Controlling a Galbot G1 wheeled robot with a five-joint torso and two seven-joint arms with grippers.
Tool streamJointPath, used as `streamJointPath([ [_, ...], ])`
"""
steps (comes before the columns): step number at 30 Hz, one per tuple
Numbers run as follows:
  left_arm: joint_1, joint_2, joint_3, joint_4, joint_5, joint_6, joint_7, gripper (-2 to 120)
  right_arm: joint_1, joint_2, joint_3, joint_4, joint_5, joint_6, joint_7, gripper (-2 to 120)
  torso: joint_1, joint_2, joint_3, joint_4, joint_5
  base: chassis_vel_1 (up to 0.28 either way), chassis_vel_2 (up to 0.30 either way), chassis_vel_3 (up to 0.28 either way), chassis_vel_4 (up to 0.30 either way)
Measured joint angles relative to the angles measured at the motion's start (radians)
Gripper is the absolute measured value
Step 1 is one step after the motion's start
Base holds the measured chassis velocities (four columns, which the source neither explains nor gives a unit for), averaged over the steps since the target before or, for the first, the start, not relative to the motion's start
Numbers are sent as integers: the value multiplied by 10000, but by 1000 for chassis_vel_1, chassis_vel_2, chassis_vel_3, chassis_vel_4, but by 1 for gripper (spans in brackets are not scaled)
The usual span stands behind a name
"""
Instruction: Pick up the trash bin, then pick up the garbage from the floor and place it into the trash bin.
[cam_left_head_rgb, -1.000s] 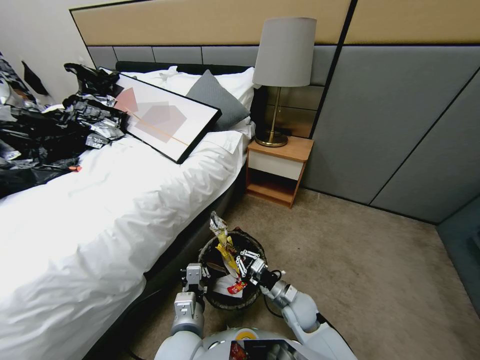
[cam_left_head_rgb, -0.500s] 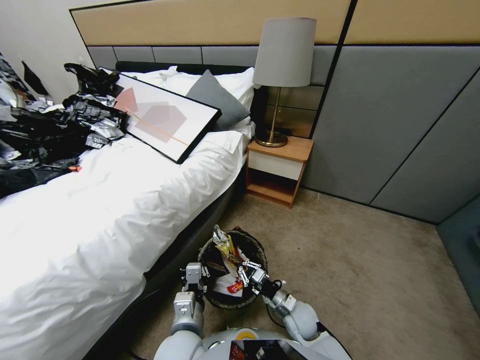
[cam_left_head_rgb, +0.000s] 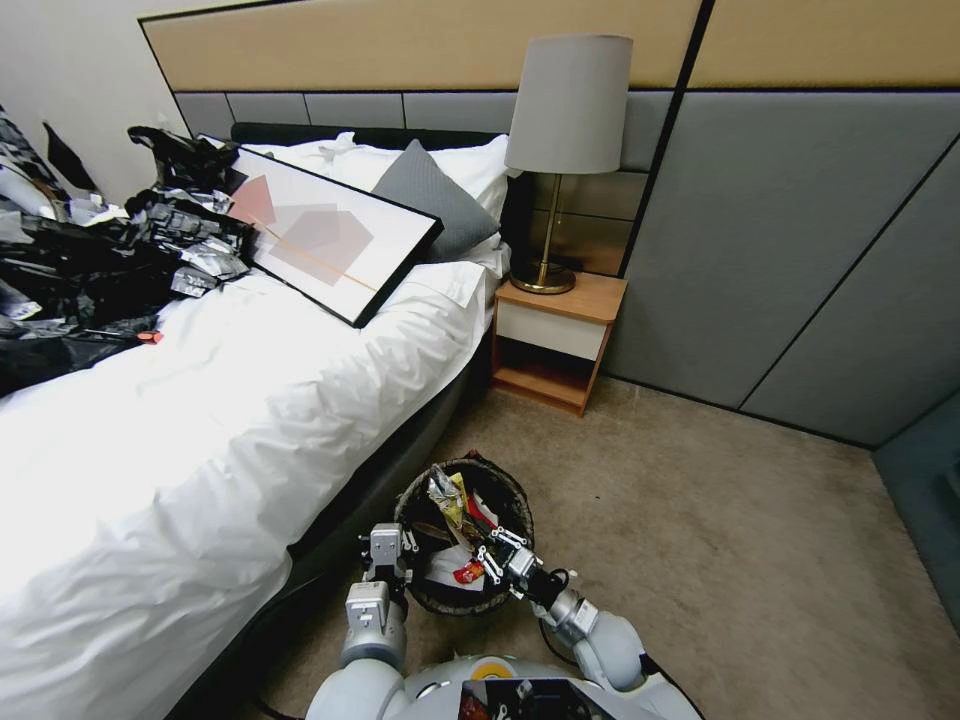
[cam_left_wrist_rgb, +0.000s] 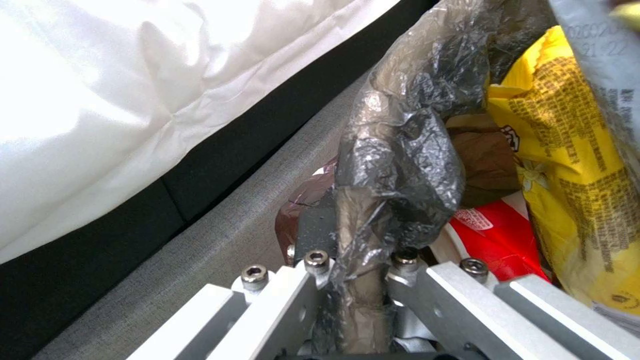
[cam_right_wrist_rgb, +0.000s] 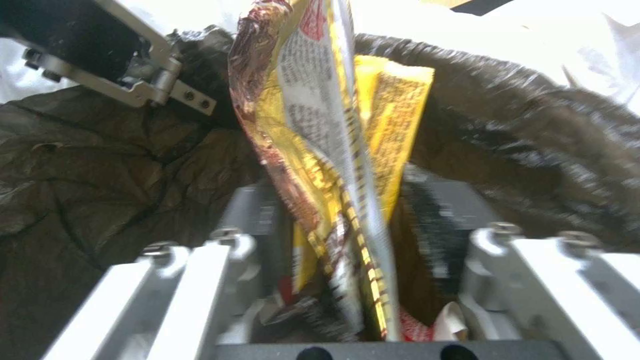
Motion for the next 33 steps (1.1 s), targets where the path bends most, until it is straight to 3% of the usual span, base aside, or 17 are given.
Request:
streamJointPath([
  [5, -1, -8, -1, 3, 1, -6, 0, 0, -33, 14, 42, 81, 5, 34, 9, 73, 0, 0, 0, 0, 0, 0, 0, 0, 0],
  [9, 5, -8, -1, 5, 1, -10, 0, 0, -35, 14, 50, 113, 6, 36, 18, 82, 0, 0, 0, 0, 1, 0, 0, 0, 0],
  [12, 22, 6, -18, 4, 2, -12, 0, 0, -36, 6, 70, 163, 11, 37, 45, 97, 0, 0, 0, 0, 1, 0, 0, 0, 0],
  [25, 46, 41, -26, 4, 3, -16, -4, 0, -473, -74, 353, 968, 0, 186, 39, 100, 0, 0, 0, 0, 1, 0, 0, 0, 0],
  [33, 49, 75, -55, 4, -16, -17, -10, 0, -1157, -10, 1064, 2462, 67, 487, 152, 100, 0, 0, 0, 0, -1, 0, 0, 0, 0],
])
